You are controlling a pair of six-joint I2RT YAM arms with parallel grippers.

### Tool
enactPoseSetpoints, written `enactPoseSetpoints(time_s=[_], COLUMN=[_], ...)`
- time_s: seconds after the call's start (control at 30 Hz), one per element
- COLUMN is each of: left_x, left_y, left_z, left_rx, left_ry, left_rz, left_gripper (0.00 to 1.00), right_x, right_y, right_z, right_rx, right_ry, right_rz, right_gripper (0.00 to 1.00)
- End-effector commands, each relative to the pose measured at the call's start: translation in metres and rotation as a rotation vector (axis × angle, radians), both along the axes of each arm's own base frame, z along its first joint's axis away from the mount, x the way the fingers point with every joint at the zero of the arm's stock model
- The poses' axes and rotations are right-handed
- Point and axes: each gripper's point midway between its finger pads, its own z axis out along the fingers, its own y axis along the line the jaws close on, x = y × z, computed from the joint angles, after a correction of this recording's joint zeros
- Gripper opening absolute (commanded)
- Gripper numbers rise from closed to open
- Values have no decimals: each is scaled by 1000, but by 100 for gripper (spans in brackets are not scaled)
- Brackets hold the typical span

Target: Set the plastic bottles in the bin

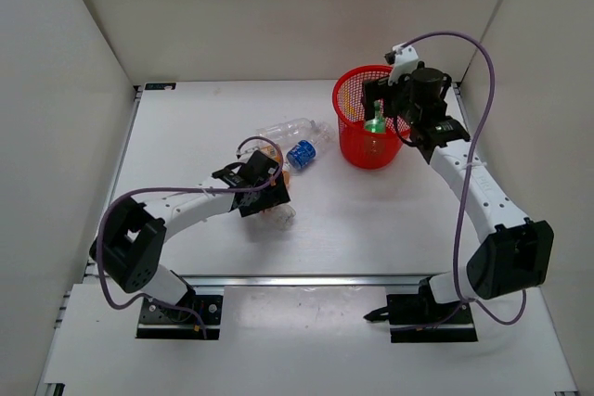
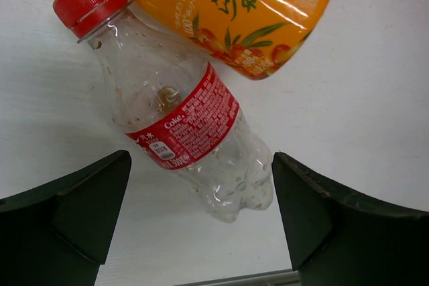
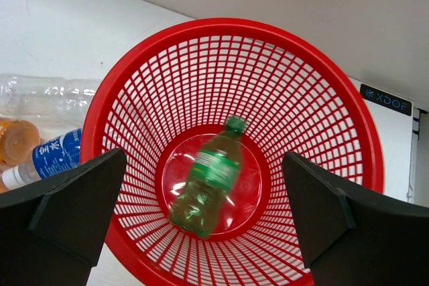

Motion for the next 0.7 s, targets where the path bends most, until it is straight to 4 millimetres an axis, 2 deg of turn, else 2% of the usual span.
enactPoseSetpoints(time_s=[0.0, 0.07, 0.17, 0.27, 0.33, 0.37, 0.4, 0.47, 0.5, 0.6, 0.67], left_x=[9, 8, 3, 4, 2, 3, 4, 3, 4, 14, 20], left_y=[-2, -4, -4, 1, 1, 0, 0, 1, 1, -1, -5], left_z=[1, -3, -12, -15, -14, -12, -7, 7, 11, 46, 69], left_rx=[8, 3, -19, 3, 2, -3, -5, -8, -8, -9, -8], left_ry=[-10, -2, 35, 31, 30, 23, 11, -16, -24, -102, -144], left_rz=[17, 12, 10, 8, 3, -1, -4, -30, -32, -77, -103], left_gripper=[96, 93, 91, 89, 80, 74, 71, 58, 56, 46, 45], right_x=[-8, -14, -18, -33, -47, -58, -66, -85, -94, -118, -131], right_y=[-16, -21, -50, -74, -94, -107, -121, -152, -156, -186, -199], right_z=[51, 56, 50, 43, 31, 41, 38, 24, 25, -3, -31], right_rx=[64, 67, 43, 38, 41, 70, 66, 127, 157, 190, 194], right_ry=[-115, -129, -124, -92, -72, -98, -96, -68, -72, -15, 39], right_rz=[-56, -79, -226, -339, -420, -468, -509, -606, -607, -676, -716], right_gripper=[100, 99, 100, 100, 99, 99, 99, 99, 99, 99, 99])
